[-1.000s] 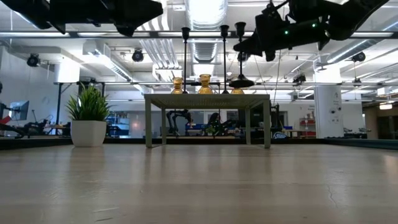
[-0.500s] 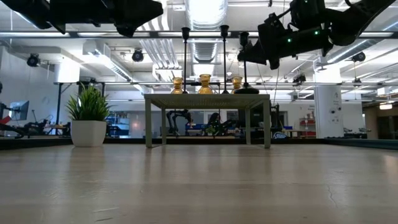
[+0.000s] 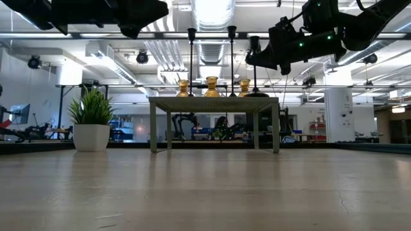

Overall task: Pick & Place candle stick holders
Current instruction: Put the black candle holder on the shelf

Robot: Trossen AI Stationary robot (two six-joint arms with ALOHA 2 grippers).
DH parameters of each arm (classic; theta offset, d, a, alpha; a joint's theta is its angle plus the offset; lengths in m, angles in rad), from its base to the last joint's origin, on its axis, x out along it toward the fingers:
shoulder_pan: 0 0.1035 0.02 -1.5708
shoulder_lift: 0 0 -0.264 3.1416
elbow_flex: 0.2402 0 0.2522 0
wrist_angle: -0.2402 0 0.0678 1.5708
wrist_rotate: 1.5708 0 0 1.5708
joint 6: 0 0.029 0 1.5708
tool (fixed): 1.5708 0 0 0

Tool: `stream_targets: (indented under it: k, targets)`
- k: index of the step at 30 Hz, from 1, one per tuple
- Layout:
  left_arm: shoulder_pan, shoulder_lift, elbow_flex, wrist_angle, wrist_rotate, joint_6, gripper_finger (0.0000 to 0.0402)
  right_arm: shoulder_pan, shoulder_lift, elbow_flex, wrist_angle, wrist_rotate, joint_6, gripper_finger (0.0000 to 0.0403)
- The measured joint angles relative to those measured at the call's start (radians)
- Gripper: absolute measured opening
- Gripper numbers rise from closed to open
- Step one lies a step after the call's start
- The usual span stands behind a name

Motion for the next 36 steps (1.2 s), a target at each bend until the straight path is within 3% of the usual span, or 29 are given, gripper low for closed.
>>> stream_targets:
  k: [18, 27, 36]
  targets:
    - [0.000, 0.000, 0.000, 0.000, 0.000, -0.009, 0.0108, 0.000, 0.000, -0.002, -0.006, 0.000, 0.009, 0.0021]
    - [0.000, 0.000, 0.000, 0.000, 0.000, -0.010, 0.0108, 0.000, 0.001, -0.004, -0.024, 0.000, 0.010, 0.0060]
    - [0.000, 0.000, 0.000, 0.000, 0.000, -0.010, 0.0108, 0.000, 0.000, -0.004, -0.027, 0.002, -0.012, 0.0128]
